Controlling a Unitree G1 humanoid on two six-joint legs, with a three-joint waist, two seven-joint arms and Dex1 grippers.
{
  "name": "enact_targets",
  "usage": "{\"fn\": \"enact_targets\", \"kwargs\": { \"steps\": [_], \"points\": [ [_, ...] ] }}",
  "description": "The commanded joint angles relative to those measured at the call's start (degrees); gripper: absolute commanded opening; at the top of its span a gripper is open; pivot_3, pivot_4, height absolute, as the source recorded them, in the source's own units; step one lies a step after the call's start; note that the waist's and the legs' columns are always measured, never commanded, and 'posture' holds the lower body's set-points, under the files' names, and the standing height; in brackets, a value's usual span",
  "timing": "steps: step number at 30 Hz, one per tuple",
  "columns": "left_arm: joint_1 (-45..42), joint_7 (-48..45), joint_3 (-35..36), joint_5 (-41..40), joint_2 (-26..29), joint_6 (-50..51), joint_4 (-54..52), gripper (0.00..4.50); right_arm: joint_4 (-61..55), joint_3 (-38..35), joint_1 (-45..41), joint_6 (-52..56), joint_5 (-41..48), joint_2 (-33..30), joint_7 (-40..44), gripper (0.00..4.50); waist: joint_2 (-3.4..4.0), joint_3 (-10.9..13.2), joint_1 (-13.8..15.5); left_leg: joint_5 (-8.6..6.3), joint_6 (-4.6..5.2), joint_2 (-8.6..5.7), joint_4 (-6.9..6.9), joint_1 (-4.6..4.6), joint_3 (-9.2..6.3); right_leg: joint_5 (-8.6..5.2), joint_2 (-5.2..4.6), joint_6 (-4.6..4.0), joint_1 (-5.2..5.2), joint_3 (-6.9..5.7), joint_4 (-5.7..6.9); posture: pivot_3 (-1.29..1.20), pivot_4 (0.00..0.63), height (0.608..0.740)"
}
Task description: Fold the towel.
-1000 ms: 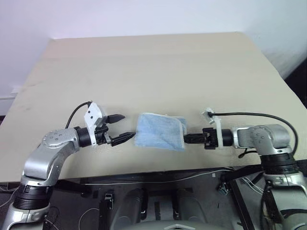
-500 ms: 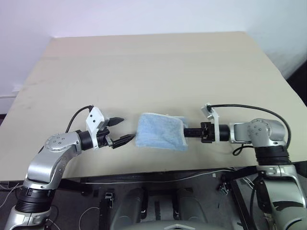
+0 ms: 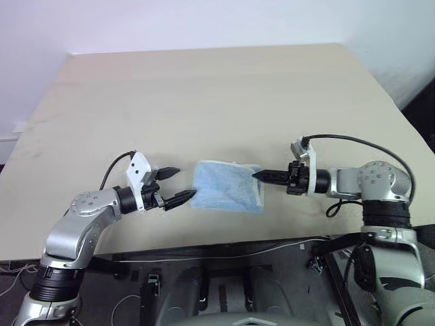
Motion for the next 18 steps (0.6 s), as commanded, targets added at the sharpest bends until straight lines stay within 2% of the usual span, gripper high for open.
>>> {"fn": "enact_targets", "kwargs": {
  "steps": [1, 4, 6, 9, 18],
  "points": [
    [0.47, -0.05, -0.31, 0.76, 0.42, -1.23, -1.50, 4.50, -1.86, -5.07, -0.97, -1.81, 0.40, 1.70, -4.32, 0.01, 0.01, 0.00, -0.19, 0.00, 0.00, 0.00, 0.00, 0.00, 0.00, 0.00, 0.00, 0.00, 0.00, 0.00, 0.00, 0.00, 0.150, 0.740],
    [0.67, 0.01, -0.84, 1.24, 0.20, -1.52, -1.71, 4.50, -9.64, -1.67, 2.42, -7.59, -0.63, 1.10, -3.60, 0.01, 0.01, 0.00, -0.36, 0.00, 0.00, 0.00, -0.02, -0.03, 0.00, 0.01, 0.01, 0.02, -0.06, 0.00, 0.02, 0.00, 0.150, 0.740],
    [0.74, -0.04, -1.22, 1.41, 0.15, -1.55, -1.74, 4.50, -10.68, -2.44, 2.97, -7.93, 0.14, 1.69, -4.29, 0.01, 0.02, 0.00, -0.40, 0.01, -0.01, 0.00, -0.03, -0.04, 0.00, 0.02, 0.03, 0.04, -0.10, 0.00, 0.06, 0.00, 0.150, 0.740],
    [0.75, -0.32, -1.75, 1.80, 0.30, -1.81, -1.59, 4.50, -11.25, -2.91, 3.10, -7.11, 1.36, 1.63, -4.43, 0.51, 0.02, 0.00, -0.49, 0.01, -0.01, 0.00, 0.00, -0.03, 0.00, 0.02, 0.03, 0.03, -0.09, 0.00, 0.07, 0.00, 0.150, 0.740],
    [0.16, -1.08, -2.97, 4.07, 0.81, -3.43, 0.31, 4.50, -9.65, -2.02, 1.97, 0.67, 3.33, -2.03, -3.82, 3.35, 0.02, -0.01, -0.40, 0.01, 0.00, 0.00, 0.00, -0.05, 0.00, 0.01, 0.00, 0.01, -0.10, 0.00, 0.05, 0.00, 0.150, 0.740]
  ]
}}
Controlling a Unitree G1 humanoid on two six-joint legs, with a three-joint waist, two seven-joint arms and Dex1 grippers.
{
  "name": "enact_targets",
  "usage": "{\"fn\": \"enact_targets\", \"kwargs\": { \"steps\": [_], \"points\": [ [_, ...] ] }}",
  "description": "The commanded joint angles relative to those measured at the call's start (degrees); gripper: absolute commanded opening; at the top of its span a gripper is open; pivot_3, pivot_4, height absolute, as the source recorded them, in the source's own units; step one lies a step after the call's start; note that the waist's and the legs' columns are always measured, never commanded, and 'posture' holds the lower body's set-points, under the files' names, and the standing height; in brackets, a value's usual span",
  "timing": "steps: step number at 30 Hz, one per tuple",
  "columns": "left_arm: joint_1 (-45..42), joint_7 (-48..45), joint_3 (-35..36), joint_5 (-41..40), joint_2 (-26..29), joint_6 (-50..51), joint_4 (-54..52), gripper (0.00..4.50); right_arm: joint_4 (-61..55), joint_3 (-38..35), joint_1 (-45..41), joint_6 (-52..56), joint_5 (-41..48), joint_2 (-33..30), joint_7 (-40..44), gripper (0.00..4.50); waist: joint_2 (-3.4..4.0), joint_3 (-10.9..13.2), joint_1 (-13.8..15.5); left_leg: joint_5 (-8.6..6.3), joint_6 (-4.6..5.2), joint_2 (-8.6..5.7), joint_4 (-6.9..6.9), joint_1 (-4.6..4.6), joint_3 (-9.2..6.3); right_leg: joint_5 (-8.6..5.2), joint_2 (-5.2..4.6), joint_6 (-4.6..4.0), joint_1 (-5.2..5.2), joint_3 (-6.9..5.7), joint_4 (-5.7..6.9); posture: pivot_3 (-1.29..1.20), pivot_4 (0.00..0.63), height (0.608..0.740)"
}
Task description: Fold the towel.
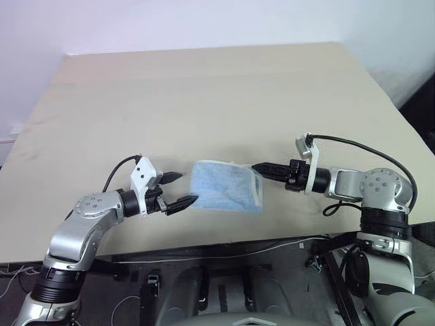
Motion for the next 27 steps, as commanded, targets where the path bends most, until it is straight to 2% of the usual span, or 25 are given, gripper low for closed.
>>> {"fn": "enact_targets", "kwargs": {
  "steps": [1, 3, 4, 12, 20, 26, 27],
  "points": [
    [-0.43, -0.55, -0.74, 1.44, 0.52, -2.21, 0.14, 4.50, -0.63, 0.06, -0.96, 1.83, 1.30, -1.66, 0.77, 3.72, 0.00, 0.00, -0.03, 0.00, 0.00, 0.00, 0.00, 0.00, 0.00, -0.02, 0.00, -0.04, 0.00, 0.00, 0.00, 0.00, 0.150, 0.740],
    [-0.57, -0.46, -0.57, 1.00, 0.00, -2.00, 0.26, 4.50, -0.36, 0.16, -0.70, 2.23, 0.81, -2.26, 0.47, 4.37, 0.00, 0.00, -0.04, 0.00, 0.00, 0.00, -0.01, 0.00, 0.00, -0.03, 0.00, -0.06, 0.00, 0.00, -0.01, 0.00, 0.150, 0.740],
    [-0.59, -0.42, -0.55, 0.91, -0.13, -1.99, 0.27, 4.50, -0.18, 0.10, -0.68, 2.51, 0.66, -2.46, 0.30, 4.48, 0.00, 0.00, -0.05, 0.00, 0.00, 0.00, -0.01, -0.01, 0.00, -0.03, 0.00, -0.05, -0.01, 0.00, -0.01, 0.00, 0.150, 0.740],
    [-0.50, -0.44, -1.02, 1.87, -0.10, -2.78, 0.86, 4.50, -1.03, 7.15, 2.60, 4.49, 2.98, -3.28, -0.16, 4.48, 0.00, 0.00, -0.05, 0.00, 0.00, 0.01, -0.01, -0.02, 0.00, -0.03, -0.01, -0.05, -0.02, 0.00, -0.01, 0.00, 0.150, 0.740],
    [-0.42, -0.53, -1.29, 2.56, 0.50, -3.15, 0.88, 4.50, 2.02, 5.18, 0.59, 4.49, 5.80, 3.68, -5.32, 4.48, -0.01, -0.03, -0.42, 0.00, 0.00, 0.05, -0.02, 0.00, 0.00, 0.00, 0.03, 0.01, -0.03, 0.01, 0.02, 0.00, 0.150, 0.740],
    [0.52, -0.45, -1.93, 4.44, 1.06, -4.48, 0.90, 4.50, 3.03, 4.75, 0.27, 4.49, 2.46, 6.97, -8.90, 4.48, 0.00, -0.05, -0.45, 0.00, 0.00, 0.04, -0.01, 0.00, 0.00, 0.00, 0.04, 0.00, -0.03, 0.00, 0.02, 0.00, 0.150, 0.740],
    [0.65, -0.45, -1.92, 4.58, 1.03, -4.66, 0.92, 4.50, 2.92, 4.75, 0.43, 4.49, 2.52, 6.98, -8.95, 4.31, 0.01, -0.06, -0.50, 0.00, 0.00, 0.04, -0.02, 0.00, 0.00, 0.00, 0.04, 0.00, -0.03, 0.01, 0.02, 0.00, 0.150, 0.740]
  ]
}}
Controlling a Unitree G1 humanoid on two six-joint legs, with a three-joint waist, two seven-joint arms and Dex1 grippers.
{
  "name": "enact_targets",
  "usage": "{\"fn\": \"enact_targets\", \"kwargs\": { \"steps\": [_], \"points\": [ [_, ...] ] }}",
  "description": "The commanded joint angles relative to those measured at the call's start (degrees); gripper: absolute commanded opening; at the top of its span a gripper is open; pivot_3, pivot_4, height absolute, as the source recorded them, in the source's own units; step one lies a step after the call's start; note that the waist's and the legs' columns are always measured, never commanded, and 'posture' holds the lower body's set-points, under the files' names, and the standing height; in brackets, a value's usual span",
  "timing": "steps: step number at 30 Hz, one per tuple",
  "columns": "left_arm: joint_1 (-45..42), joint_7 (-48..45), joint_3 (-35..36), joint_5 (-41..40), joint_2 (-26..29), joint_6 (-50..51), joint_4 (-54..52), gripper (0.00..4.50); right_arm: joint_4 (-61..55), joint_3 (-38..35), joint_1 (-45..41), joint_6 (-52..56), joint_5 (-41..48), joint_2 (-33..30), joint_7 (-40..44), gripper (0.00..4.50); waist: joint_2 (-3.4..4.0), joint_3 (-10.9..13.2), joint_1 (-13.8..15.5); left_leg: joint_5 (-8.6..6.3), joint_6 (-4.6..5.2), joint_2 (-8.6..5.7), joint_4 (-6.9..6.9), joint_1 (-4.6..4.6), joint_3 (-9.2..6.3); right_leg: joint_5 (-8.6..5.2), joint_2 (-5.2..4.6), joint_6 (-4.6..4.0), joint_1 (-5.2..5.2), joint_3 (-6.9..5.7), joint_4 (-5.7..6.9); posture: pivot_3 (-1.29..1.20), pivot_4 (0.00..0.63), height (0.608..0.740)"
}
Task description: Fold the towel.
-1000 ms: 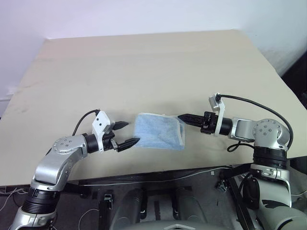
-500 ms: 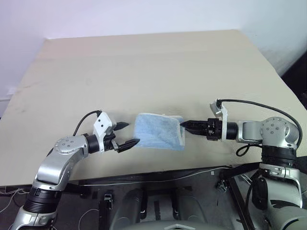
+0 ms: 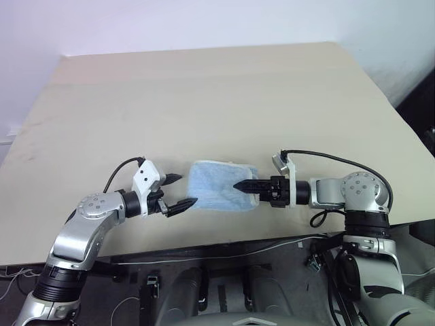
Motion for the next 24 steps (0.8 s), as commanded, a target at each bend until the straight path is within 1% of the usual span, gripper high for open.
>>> {"fn": "enact_targets", "kwargs": {
  "steps": [1, 2, 5, 9, 11, 13, 14, 17, 20, 21, 23, 24],
  "points": [
    [0.58, -0.21, 0.07, 0.87, 0.59, -1.80, -0.68, 4.50, 0.19, 0.10, 0.09, 0.31, -0.75, 0.95, -1.36, 4.07, 0.01, -0.01, -0.08, 0.00, 0.00, 0.00, 0.00, 0.01, 0.00, 0.00, 0.00, 0.00, 0.00, 0.00, 0.01, 0.00, 0.150, 0.740],
    [0.74, -0.12, 0.12, 0.87, 0.49, -1.83, -0.77, 4.50, 0.64, -0.09, 0.21, 0.32, -0.63, 0.63, -1.45, 3.89, 0.02, -0.01, -0.05, 0.00, 0.00, 0.00, 0.00, 0.01, 0.00, 0.00, 0.00, 0.00, 0.00, 0.00, 0.01, 0.00, 0.150, 0.740],
    [1.18, -0.03, 0.16, 0.99, 0.38, -2.18, -0.81, 4.50, 0.11, 0.03, 0.76, 0.32, 0.62, -1.07, -0.01, 2.92, 0.02, -0.01, 0.12, 0.00, 0.00, 0.00, 0.00, 0.01, 0.00, 0.00, 0.00, 0.00, -0.01, 0.00, 0.02, 0.00, 0.150, 0.740],
    [1.12, -0.18, 0.06, 1.26, 0.27, -2.60, -0.41, 4.50, -0.22, -0.62, 0.42, 0.32, 2.09, -1.64, 0.28, 1.53, 0.02, -0.01, 0.22, 0.00, 0.00, -0.01, 0.00, -0.01, 0.00, 0.00, -0.01, 0.00, -0.01, 0.00, 0.00, 0.00, 0.150, 0.740],
    [0.82, -0.32, 0.01, 1.30, 0.10, -2.73, -0.06, 4.50, -0.63, -0.17, 0.50, 0.32, 3.82, -2.34, 0.79, 0.97, 0.02, -0.01, 0.23, 0.00, 0.00, -0.01, 0.00, -0.01, 0.00, 0.00, -0.01, 0.00, -0.01, 0.00, 0.00, 0.00, 0.150, 0.740],
    [0.33, -0.54, -0.16, 1.44, -0.11, -2.92, 0.52, 4.50, -1.82, 0.47, 0.94, 0.32, 6.35, -3.32, 1.40, 0.20, 0.02, -0.01, 0.29, 0.00, 0.00, -0.01, 0.00, -0.01, 0.00, 0.00, -0.01, 0.00, -0.01, 0.00, 0.00, 0.00, 0.150, 0.740],
    [0.01, -0.70, -0.30, 1.56, -0.21, -3.09, 0.93, 4.50, -2.75, 0.92, 1.22, 0.32, 7.23, -3.81, 1.29, 0.01, 0.02, -0.01, 0.33, 0.00, 0.00, -0.01, 0.00, -0.02, 0.00, 0.00, -0.01, 0.00, -0.01, 0.00, 0.00, 0.00, 0.150, 0.740],
    [-0.75, -1.09, -0.60, 1.80, -0.47, -3.55, 1.87, 4.50, -3.84, 1.25, 1.46, 0.32, 10.13, -4.94, 0.19, 0.01, 0.02, -0.01, 0.34, 0.00, 0.01, -0.01, 0.01, -0.03, 0.00, 0.00, -0.02, 0.00, -0.01, 0.00, -0.01, 0.00, 0.150, 0.740],
    [-1.80, -1.92, -1.02, 1.88, -0.68, -4.12, 3.18, 4.50, -5.37, -1.72, 1.06, 0.32, 16.03, -6.71, -1.98, 0.01, 0.02, -0.01, 0.37, 0.00, 0.01, -0.01, 0.02, -0.04, 0.00, 0.00, -0.02, 0.00, -0.01, 0.00, -0.01, 0.00, 0.150, 0.740],
    [-1.99, -2.15, -1.13, 2.00, -0.66, -4.34, 3.54, 4.50, -5.67, -2.86, 0.89, 0.32, 17.32, -6.98, -3.08, 0.01, 0.02, -0.01, 0.41, 0.00, 0.01, -0.01, 0.01, -0.05, 0.00, 0.00, -0.02, 0.00, -0.01, 0.00, -0.01, 0.00, 0.150, 0.740],
    [-2.68, -2.52, -1.33, 2.28, -0.66, -4.88, 4.64, 4.50, -7.63, -7.95, -0.22, 0.19, 19.08, -7.30, -5.00, 0.01, 0.02, 0.00, 0.42, 0.00, 0.01, -0.01, 0.01, -0.06, 0.00, 0.00, -0.03, 0.00, -0.01, 0.00, -0.03, 0.00, 0.150, 0.740],
    [-3.11, -2.72, -1.38, 2.26, -0.69, -4.98, 5.08, 4.50, -8.47, -10.46, -0.73, -1.61, 19.15, -7.71, -6.36, 0.01, 0.02, 0.00, 0.42, 0.00, 0.02, -0.01, 0.01, -0.08, 0.00, 0.00, -0.03, 0.00, -0.03, -0.01, -0.03, 0.00, 0.150, 0.740]
  ]
}}
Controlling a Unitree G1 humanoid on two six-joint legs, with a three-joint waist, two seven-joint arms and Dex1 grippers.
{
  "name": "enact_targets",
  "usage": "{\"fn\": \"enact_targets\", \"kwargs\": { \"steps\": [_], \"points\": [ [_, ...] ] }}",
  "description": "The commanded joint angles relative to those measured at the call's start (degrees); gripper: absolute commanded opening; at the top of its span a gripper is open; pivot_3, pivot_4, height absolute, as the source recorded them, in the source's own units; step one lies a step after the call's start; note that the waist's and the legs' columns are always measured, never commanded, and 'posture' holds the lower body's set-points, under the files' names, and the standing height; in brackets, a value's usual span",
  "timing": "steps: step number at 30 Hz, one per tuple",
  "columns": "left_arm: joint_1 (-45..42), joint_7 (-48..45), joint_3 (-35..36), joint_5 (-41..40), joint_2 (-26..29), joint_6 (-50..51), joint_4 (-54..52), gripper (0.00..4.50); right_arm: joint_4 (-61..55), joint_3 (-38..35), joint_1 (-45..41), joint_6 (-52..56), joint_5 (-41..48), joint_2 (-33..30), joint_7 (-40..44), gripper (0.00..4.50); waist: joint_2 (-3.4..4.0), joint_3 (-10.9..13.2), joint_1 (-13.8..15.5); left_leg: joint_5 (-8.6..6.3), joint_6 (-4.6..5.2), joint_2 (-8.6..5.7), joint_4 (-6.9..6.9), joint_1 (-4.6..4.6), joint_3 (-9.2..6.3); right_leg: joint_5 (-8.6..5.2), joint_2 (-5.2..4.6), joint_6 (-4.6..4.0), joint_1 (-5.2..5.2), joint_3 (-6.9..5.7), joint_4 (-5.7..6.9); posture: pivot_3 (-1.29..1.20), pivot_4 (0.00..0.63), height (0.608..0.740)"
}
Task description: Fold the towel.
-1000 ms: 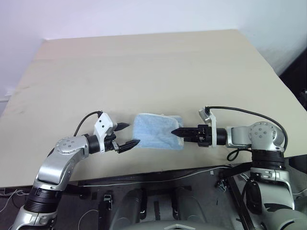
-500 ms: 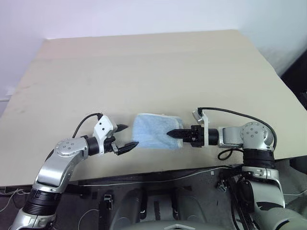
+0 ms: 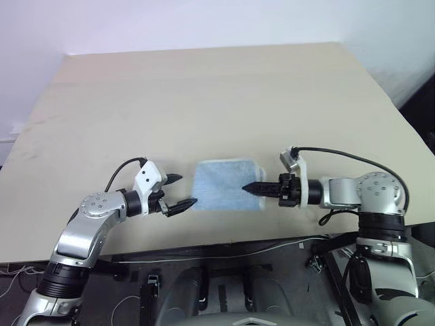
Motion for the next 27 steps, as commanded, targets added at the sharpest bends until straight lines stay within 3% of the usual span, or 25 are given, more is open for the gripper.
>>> {"fn": "enact_targets", "kwargs": {
  "steps": [1, 8, 16, 21, 27],
  "points": [
    [-1.61, -0.81, -0.13, 0.35, -0.07, -1.59, 0.70, 4.50, -4.40, -8.57, -2.62, -2.84, 3.85, -1.61, -3.80, 0.01, 0.00, 0.00, 0.01, 0.00, 0.00, 0.00, 0.00, -0.01, 0.00, 0.00, 0.00, 0.00, -0.01, 0.00, 0.00, 0.00, 0.150, 0.740],
    [-3.43, -2.32, 0.85, -1.46, -0.18, -1.05, 0.61, 4.50, 2.41, -18.56, -2.53, -21.40, -4.69, -3.77, -10.43, 0.01, 0.00, 0.00, 0.10, 0.01, 0.02, -0.01, 0.02, -0.04, 0.01, 0.00, 0.00, 0.01, -0.02, 0.00, -0.01, 0.00, 0.150, 0.740],
    [-5.23, -1.04, 1.88, -2.02, -1.13, -0.88, 0.74, 4.50, 24.18, -24.27, -14.20, -47.69, -14.26, -2.63, -18.42, 0.01, 0.05, 0.00, -0.48, 0.10, 0.12, 0.00, 0.02, 0.02, 0.06, 0.02, 0.06, 0.03, -0.01, 0.01, 0.06, 0.00, 0.150, 0.740],
    [-4.64, -0.69, 1.36, -1.70, -1.37, -0.83, -0.16, 4.50, 35.75, -24.42, -17.78, -53.01, -17.70, -4.06, -20.14, 0.01, 0.04, 0.00, -0.07, 0.12, 0.12, 0.00, 0.03, 0.02, 0.07, 0.02, 0.06, 0.04, 0.02, 0.00, 0.06, 0.00, 0.150, 0.740],
    [-3.77, -0.16, 2.26, -1.91, -1.08, -0.84, -0.58, 4.50, 29.90, -25.26, -13.77, -49.46, -15.61, -2.67, -21.53, 0.01, 0.11, 0.04, 0.03, 0.11, 0.15, -0.02, 0.04, -0.01, 0.06, 0.02, 0.03, 0.04, 0.03, -0.01, 0.03, 0.00, 0.150, 0.740]
  ]
}}
